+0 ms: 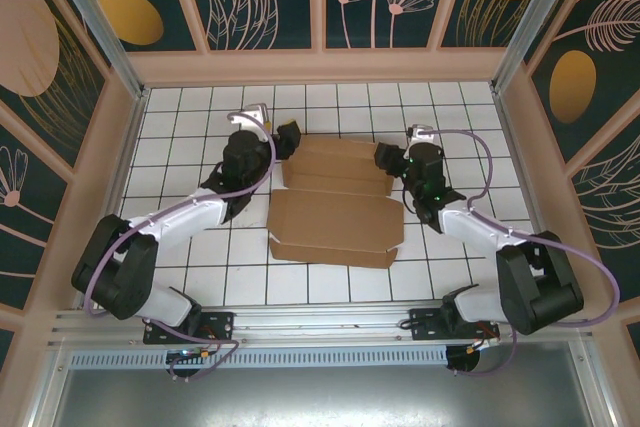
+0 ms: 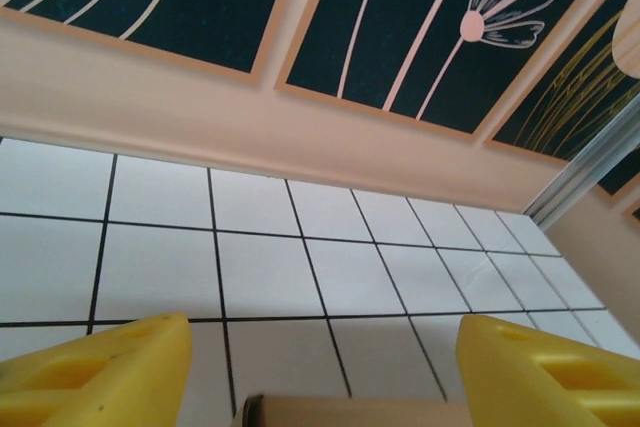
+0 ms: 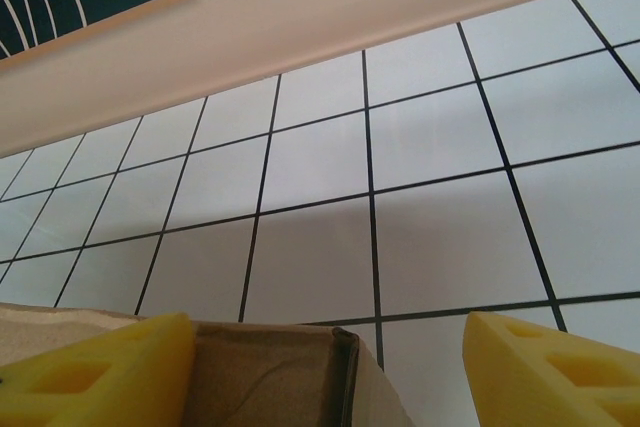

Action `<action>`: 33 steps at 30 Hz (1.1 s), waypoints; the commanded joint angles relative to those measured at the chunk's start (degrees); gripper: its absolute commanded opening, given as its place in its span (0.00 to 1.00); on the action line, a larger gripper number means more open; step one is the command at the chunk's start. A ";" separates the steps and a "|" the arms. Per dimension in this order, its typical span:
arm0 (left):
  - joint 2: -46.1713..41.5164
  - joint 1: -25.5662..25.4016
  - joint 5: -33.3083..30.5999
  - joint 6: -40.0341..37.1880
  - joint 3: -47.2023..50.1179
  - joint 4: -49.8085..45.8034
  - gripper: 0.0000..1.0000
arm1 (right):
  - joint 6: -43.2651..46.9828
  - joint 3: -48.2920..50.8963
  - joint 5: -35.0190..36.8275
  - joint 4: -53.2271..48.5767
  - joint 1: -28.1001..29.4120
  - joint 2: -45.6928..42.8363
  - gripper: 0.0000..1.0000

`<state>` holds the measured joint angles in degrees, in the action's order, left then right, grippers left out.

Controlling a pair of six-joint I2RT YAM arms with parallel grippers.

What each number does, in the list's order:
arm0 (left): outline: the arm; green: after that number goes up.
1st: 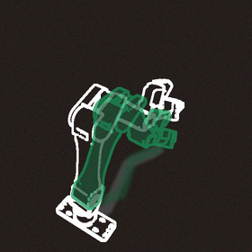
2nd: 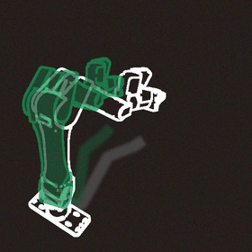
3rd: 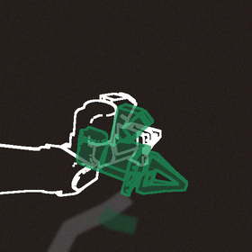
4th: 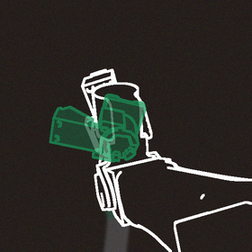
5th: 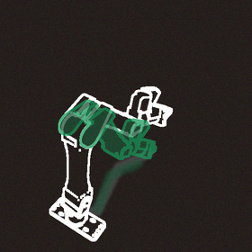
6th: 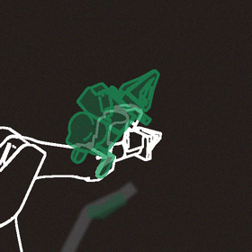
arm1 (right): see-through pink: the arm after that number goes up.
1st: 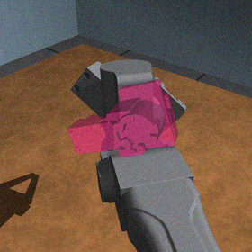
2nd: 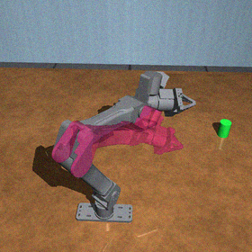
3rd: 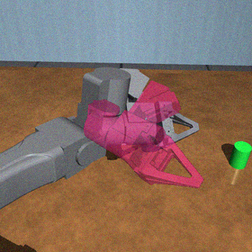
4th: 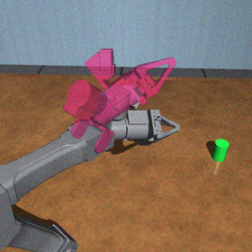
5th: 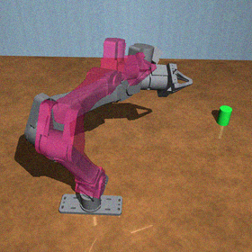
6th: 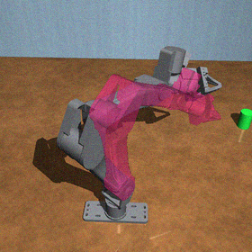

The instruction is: Fold the paper box

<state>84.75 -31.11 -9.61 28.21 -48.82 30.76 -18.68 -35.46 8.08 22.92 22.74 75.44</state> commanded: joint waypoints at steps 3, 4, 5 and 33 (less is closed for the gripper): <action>4.16 1.55 1.57 4.38 -6.14 -13.95 0.65 | -0.43 4.08 0.73 -12.66 0.95 -0.03 0.71; 4.88 1.67 2.21 4.49 -6.51 -14.48 0.63 | -0.53 4.16 0.71 -12.85 0.99 -0.05 0.71; 5.65 1.80 2.75 4.77 -6.55 -14.95 0.59 | -0.64 4.25 0.69 -12.85 1.08 -0.03 0.71; 8.55 2.04 4.69 5.59 -0.39 -11.55 0.41 | 4.56 -7.83 -6.74 -13.59 -0.14 -1.77 0.86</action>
<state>91.35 -28.93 -5.17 36.03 -48.86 25.91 -17.85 -40.29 5.02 13.21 23.05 74.52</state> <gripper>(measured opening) 0.405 0.850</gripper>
